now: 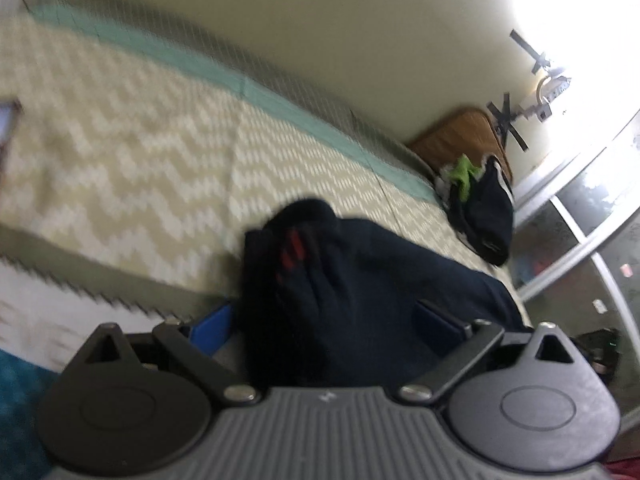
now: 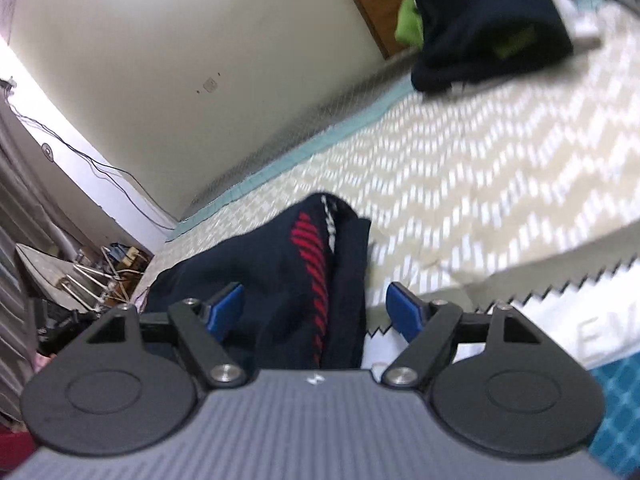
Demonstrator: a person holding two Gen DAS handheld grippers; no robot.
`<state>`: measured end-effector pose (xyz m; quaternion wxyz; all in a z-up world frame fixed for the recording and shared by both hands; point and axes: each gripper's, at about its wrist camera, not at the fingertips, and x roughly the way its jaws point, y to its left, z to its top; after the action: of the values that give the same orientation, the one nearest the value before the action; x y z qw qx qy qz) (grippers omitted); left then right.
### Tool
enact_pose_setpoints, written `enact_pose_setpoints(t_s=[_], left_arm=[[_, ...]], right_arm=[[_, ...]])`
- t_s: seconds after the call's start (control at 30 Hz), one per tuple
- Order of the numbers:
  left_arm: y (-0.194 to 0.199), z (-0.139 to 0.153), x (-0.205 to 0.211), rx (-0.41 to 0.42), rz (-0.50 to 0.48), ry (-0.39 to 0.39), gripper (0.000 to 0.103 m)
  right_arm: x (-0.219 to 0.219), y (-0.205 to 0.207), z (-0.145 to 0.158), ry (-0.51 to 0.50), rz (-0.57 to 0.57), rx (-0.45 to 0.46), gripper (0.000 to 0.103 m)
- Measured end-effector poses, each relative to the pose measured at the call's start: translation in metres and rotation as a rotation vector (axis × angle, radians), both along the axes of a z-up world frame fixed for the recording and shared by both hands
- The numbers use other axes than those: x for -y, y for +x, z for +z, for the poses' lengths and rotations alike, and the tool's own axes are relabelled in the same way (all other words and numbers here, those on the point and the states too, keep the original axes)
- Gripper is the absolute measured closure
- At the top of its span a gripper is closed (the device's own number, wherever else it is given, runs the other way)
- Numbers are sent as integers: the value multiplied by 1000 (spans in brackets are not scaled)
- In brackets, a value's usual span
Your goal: Fold small clothes
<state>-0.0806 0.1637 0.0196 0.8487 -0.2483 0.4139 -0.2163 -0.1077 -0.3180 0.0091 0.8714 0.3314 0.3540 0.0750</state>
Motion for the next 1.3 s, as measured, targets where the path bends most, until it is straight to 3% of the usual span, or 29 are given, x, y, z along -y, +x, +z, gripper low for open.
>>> enact_pose_setpoints(t_s=[0.13, 0.17, 0.2, 0.27, 0.3, 0.37, 0.47, 0.57, 0.67, 0.77, 0.83, 0.9, 1.03, 1.13, 1.17, 1.2, 1.3], left_arm=[[-1, -5, 14, 44, -22, 8, 6], [-2, -6, 15, 56, -19, 7, 14], [-2, -7, 17, 61, -16, 10, 42], [1, -12, 19, 35, 12, 28, 75], [3, -13, 18, 20, 16, 9, 79], [6, -9, 21, 19, 23, -3, 81], [8, 17, 35, 116, -25, 4, 81], [16, 45, 56, 222, -55, 18, 81], [32, 54, 76, 281, -50, 49, 81], [57, 37, 89, 205, -40, 53, 81], [73, 12, 99, 109, -28, 97, 81], [77, -3, 103, 72, -10, 138, 76], [56, 16, 86, 114, 10, 138, 70], [44, 44, 68, 163, 37, 110, 72], [43, 52, 68, 181, 41, 98, 78], [42, 61, 71, 201, 29, 82, 84], [49, 77, 99, 231, -70, 31, 89]], right_arm=[[-9, 14, -7, -3, 38, 14, 22], [-7, 15, -9, 7, 38, 21, 22], [-9, 19, -12, 21, 37, 26, 24], [-16, 28, -16, 4, 40, 16, 45], [-18, 31, -18, 9, 34, 7, 54], [-15, 30, -13, 43, 25, 11, 59], [-13, 33, 14, 13, 24, 93, 62], [-15, 41, 47, -100, 12, 203, 62], [1, 47, 59, -96, -50, 258, 62], [17, 58, 48, -135, -117, 202, 62], [25, 70, 29, -166, -146, 107, 61], [33, 81, 5, -165, -181, 3, 58], [61, 64, -7, 43, -231, 16, 45], [74, 47, -3, 90, -226, 47, 36], [76, 42, -3, 91, -223, 40, 36], [78, 38, -4, 88, -221, 34, 36], [72, 33, -8, 100, -216, 19, 35]])
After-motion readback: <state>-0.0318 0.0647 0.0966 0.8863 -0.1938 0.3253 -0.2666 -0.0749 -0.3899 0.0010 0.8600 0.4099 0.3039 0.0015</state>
